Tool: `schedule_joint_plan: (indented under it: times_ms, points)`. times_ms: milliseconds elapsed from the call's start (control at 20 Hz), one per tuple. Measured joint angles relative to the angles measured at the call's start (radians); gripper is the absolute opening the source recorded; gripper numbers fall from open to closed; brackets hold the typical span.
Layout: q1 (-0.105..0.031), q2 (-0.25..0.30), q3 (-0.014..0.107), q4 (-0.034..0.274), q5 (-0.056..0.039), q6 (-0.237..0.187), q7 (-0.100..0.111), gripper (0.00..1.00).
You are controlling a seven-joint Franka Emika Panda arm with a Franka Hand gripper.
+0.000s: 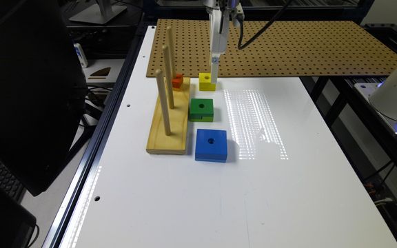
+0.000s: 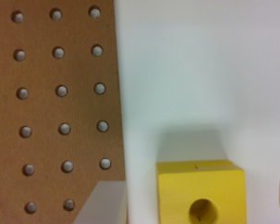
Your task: Pick up yellow block.
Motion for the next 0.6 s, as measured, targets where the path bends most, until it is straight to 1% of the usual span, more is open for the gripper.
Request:
schedule_joint_plan:
  times_ms: [600]
  points:
    - [0.001,0.004,0.004,0.019,0.0,0.001,0.0,1.0]
